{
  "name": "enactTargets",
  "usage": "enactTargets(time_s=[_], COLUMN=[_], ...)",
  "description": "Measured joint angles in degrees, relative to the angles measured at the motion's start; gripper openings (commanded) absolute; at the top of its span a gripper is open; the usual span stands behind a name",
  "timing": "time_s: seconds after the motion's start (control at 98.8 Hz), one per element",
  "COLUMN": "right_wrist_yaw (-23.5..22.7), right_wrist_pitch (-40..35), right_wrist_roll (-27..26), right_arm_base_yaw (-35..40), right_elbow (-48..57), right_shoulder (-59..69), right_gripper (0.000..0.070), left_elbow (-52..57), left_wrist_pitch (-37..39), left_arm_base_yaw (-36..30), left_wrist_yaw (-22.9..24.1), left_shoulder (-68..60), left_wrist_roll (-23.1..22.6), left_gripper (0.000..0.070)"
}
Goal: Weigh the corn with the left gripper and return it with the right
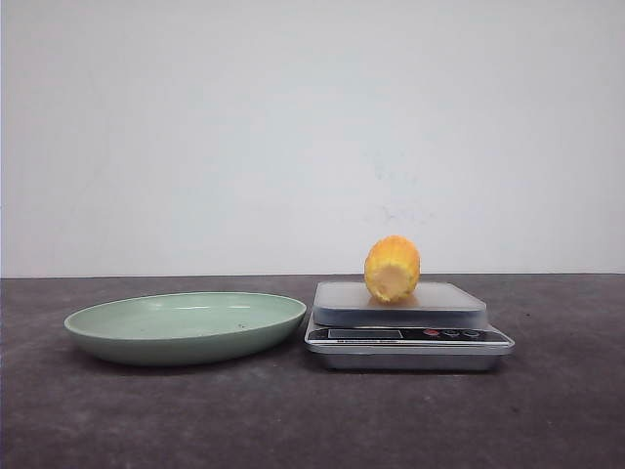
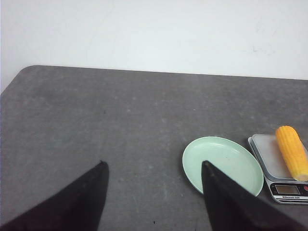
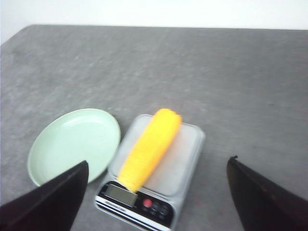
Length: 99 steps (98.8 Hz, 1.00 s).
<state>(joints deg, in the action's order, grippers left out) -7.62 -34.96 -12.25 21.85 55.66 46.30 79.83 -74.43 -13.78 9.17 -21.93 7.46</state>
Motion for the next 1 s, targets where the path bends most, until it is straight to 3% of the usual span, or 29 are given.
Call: enactTargets(time_s=[0.334, 0.769, 0.931, 0.971, 1.002], right_wrist_yaw=[7.4, 7.7, 7.7, 7.7, 7.7], right_wrist_pitch=[7.0, 9.7, 9.5, 9.6, 9.7], right_wrist_roll=[-2.4, -4.9, -6.2, -6.5, -6.8], right_arm_base_yaw=[9.6, 9.6, 9.6, 9.6, 9.6], right_elbow=[5.6, 9.4, 9.4, 9.4, 9.4], right_shoulder=[24.2, 44.6, 48.2, 48.5, 48.6], right_gripper=[0.0581, 0.0577, 0.0493, 0.0437, 0.0351], left_elbow=[0.0, 0.0, 0.0, 0.0, 0.0], left_wrist_pitch=[0.0, 0.0, 0.0, -0.1, -0.2], left_arm_base_yaw=[0.0, 0.0, 0.0, 0.0, 0.0], left_wrist_yaw=[0.0, 0.0, 0.0, 0.0, 0.0], left_shoulder=[0.0, 0.0, 0.0, 0.0, 0.0], left_wrist_roll=[0.9, 2.3, 2.4, 2.4, 2.5], left_gripper=[0.0360, 0.0360, 0.0360, 0.0360, 0.0360])
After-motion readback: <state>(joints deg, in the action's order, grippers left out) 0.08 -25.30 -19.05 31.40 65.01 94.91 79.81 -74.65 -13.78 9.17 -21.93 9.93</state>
